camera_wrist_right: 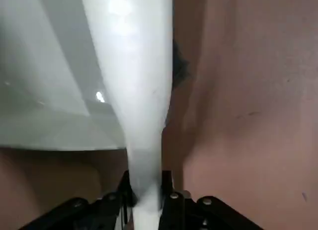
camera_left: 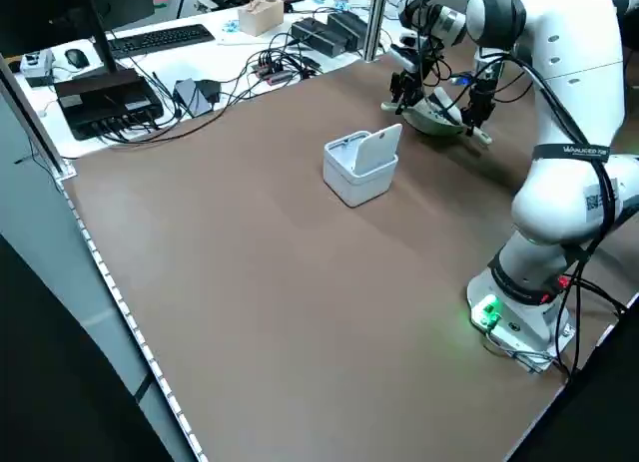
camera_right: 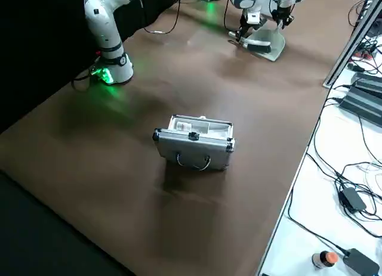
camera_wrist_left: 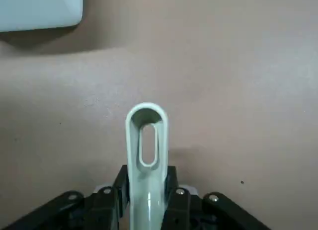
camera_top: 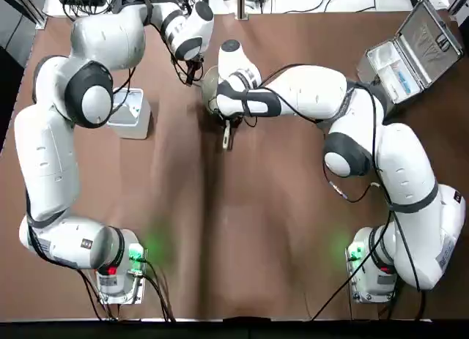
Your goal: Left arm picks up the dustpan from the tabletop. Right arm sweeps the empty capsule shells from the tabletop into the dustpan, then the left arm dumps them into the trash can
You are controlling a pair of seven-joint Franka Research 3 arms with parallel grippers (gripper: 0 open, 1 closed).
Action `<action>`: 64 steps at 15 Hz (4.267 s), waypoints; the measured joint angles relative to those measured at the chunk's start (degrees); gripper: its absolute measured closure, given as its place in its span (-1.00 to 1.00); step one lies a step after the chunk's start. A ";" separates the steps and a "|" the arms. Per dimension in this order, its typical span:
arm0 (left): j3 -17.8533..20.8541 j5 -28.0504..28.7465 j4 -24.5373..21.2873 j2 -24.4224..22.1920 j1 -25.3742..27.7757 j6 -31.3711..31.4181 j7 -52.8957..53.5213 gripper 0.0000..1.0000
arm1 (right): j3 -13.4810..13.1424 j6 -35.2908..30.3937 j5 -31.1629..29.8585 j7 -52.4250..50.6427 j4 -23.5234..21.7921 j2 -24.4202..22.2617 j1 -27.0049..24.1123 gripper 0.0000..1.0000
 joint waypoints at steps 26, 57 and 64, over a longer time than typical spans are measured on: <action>-0.11 -0.01 0.00 0.02 -0.02 -0.07 -0.04 0.34 | 0.88 -2.22 8.38 -1.04 6.25 0.98 -2.94 0.47; -0.75 -11.89 3.18 0.02 3.79 0.40 11.66 0.34 | -4.34 -23.50 2.84 -31.36 -30.49 -35.54 -23.68 0.47; -4.98 -18.25 6.70 -0.64 10.26 0.49 19.78 0.34 | -4.39 -19.89 2.85 -44.11 -50.56 -45.83 -29.75 0.47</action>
